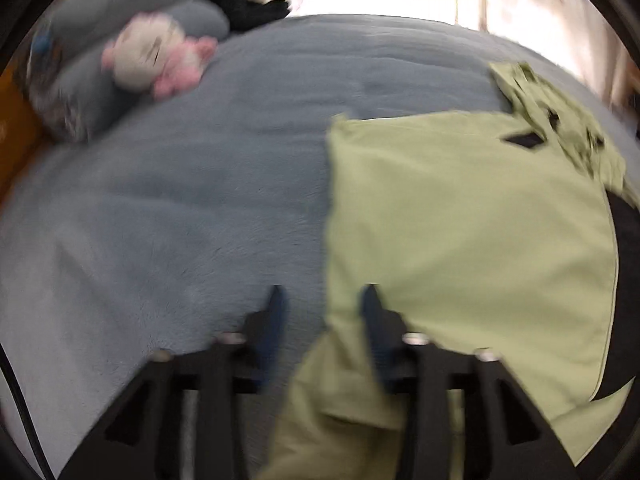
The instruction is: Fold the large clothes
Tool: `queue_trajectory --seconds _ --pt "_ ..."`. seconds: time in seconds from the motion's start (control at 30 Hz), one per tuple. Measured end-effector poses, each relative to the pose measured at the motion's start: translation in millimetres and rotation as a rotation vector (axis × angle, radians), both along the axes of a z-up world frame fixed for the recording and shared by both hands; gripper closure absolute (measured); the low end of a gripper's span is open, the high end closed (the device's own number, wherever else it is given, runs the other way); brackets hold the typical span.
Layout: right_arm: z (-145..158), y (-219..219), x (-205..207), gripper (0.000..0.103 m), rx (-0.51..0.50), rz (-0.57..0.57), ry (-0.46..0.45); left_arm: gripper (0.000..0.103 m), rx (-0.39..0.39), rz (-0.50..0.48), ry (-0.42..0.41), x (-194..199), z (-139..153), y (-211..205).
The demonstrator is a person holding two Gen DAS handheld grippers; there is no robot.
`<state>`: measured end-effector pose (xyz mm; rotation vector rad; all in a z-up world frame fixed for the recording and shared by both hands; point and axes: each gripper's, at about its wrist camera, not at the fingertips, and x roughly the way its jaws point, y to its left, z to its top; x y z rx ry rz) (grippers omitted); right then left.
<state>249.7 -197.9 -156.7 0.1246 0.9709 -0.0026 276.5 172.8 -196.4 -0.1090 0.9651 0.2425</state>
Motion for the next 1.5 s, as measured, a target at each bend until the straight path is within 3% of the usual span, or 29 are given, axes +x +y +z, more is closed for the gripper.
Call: queue_trajectory --seconds 0.07,0.27,0.43,0.6,0.7,0.83,0.97,1.3,1.5 --pt "4 -13 -3 0.095 0.036 -0.011 0.009 0.055 -0.041 -0.005 -0.002 -1 0 7" --pt "9 3 -9 0.089 -0.030 -0.007 -0.012 0.055 -0.010 0.002 0.003 -1 2 2" --pt "21 2 -18 0.079 0.030 -0.008 -0.038 0.055 0.009 0.008 0.022 -6 16 1" --pt "45 9 -32 0.062 0.051 -0.006 -0.080 0.054 0.014 0.013 0.023 -21 38 -2" --pt "62 14 -48 0.059 0.061 -0.001 -0.105 0.052 0.004 0.015 0.014 -37 55 -3" --pt "79 17 -70 0.057 0.061 -0.003 -0.122 0.040 0.016 0.009 -0.007 -59 78 -8" --pt "93 16 -94 0.044 0.061 -0.021 -0.137 0.037 0.029 0.002 -0.043 -90 104 -12" --pt "127 4 -161 0.044 0.066 -0.056 -0.200 0.036 0.037 0.018 -0.141 -175 162 -10" --pt "140 -2 -194 0.044 0.080 -0.061 -0.219 0.035 0.030 0.037 -0.170 -220 178 -3"
